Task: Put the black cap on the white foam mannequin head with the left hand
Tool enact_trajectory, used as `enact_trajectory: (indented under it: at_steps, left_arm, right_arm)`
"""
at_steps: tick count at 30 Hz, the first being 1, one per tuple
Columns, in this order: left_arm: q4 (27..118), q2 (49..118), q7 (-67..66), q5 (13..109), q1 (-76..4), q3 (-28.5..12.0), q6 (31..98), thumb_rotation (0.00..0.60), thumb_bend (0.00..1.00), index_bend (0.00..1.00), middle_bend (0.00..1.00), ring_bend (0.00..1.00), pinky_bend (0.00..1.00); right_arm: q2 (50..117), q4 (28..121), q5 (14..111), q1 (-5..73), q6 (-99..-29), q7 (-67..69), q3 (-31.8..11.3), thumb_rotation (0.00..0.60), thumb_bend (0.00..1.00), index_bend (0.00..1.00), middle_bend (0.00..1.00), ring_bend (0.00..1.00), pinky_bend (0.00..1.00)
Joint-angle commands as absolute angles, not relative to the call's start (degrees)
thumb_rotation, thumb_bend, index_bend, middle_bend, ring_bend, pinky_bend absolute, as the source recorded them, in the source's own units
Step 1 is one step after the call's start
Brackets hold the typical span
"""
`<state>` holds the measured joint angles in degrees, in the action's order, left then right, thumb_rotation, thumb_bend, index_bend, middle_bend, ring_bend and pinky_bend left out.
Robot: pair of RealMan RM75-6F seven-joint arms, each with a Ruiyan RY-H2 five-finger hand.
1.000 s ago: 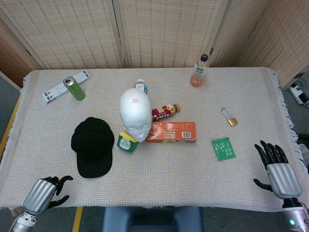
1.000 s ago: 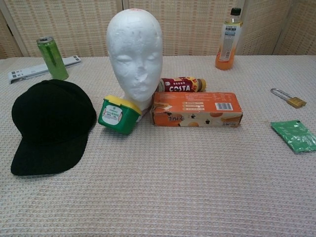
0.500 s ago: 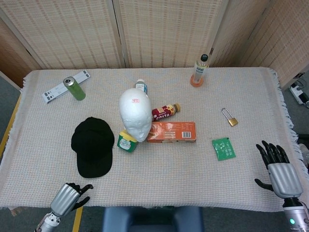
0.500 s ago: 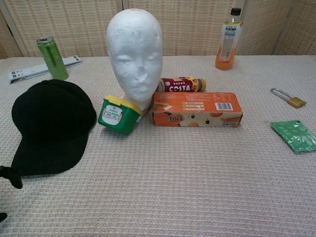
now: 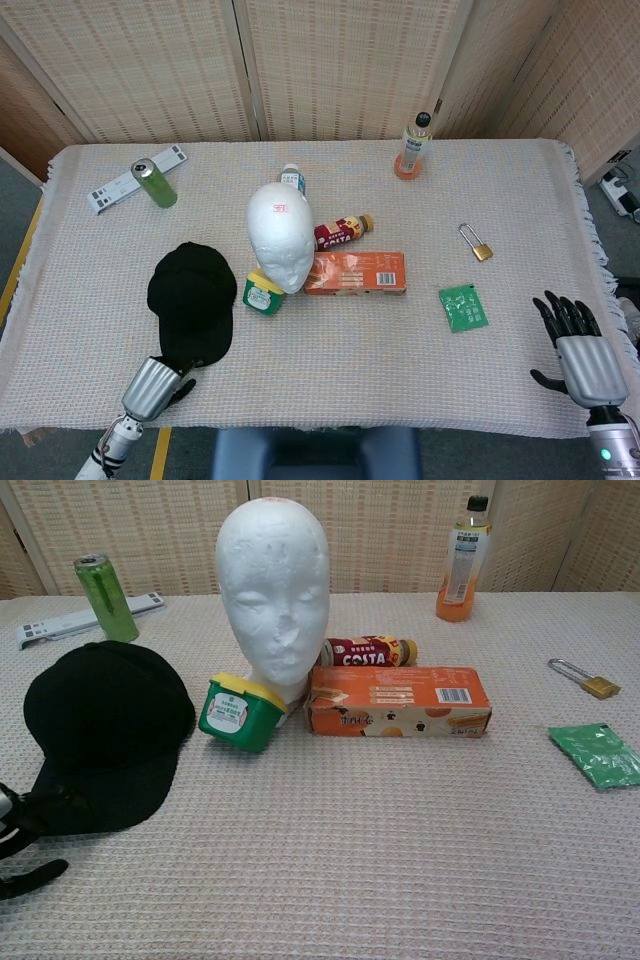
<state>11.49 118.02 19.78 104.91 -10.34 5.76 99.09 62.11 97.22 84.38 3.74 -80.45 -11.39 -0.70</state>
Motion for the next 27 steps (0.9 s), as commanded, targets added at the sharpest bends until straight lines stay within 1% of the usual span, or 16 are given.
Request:
enact_trajectory:
  at_steps: [1, 9, 19, 24, 27]
  left_arm:
    - [10.5, 118.8, 19.8, 103.9, -11.2, 5.5, 97.8, 0.6, 0.32, 0.44, 1.0, 0.93, 0.97]
    - [9.2, 119.9, 19.9, 101.7, -12.8, 5.2, 95.6, 0.6, 0.32, 0.43, 1.0, 0.93, 0.97]
    - [8.1, 120.7, 19.9, 99.3, -14.3, 4.6, 93.5, 0.6, 0.34, 0.43, 1.0, 0.93, 0.97]
    - [7.9, 120.8, 20.3, 97.9, -15.3, 3.8, 93.3, 0.6, 0.39, 0.48, 1.0, 0.93, 0.97]
    - [8.1, 120.9, 21.0, 96.7, -16.0, 2.9, 93.5, 0.6, 0.42, 0.54, 1.0, 0.93, 0.97]
  right_arm:
    - [62.1, 97.2, 84.0, 3.8, -80.2, -11.6, -0.8, 0.6, 0.04, 0.0, 0.0, 0.0, 0.0]
    - [61.8, 97.5, 83.2, 4.0, -79.6, -11.7, -0.9, 0.6, 0.04, 0.0, 0.0, 0.0, 0.0]
    - [61.3, 98.0, 82.4, 4.2, -78.5, -12.1, -0.6, 0.6, 0.04, 0.0, 0.0, 0.0, 0.0]
    - [61.1, 98.2, 82.2, 4.4, -77.9, -12.1, -0.4, 0.6, 0.04, 0.0, 0.0, 0.0, 0.0]
    - [60.9, 98.4, 82.2, 4.5, -77.6, -12.1, -0.3, 0.6, 0.04, 0.0, 0.0, 0.0, 0.0]
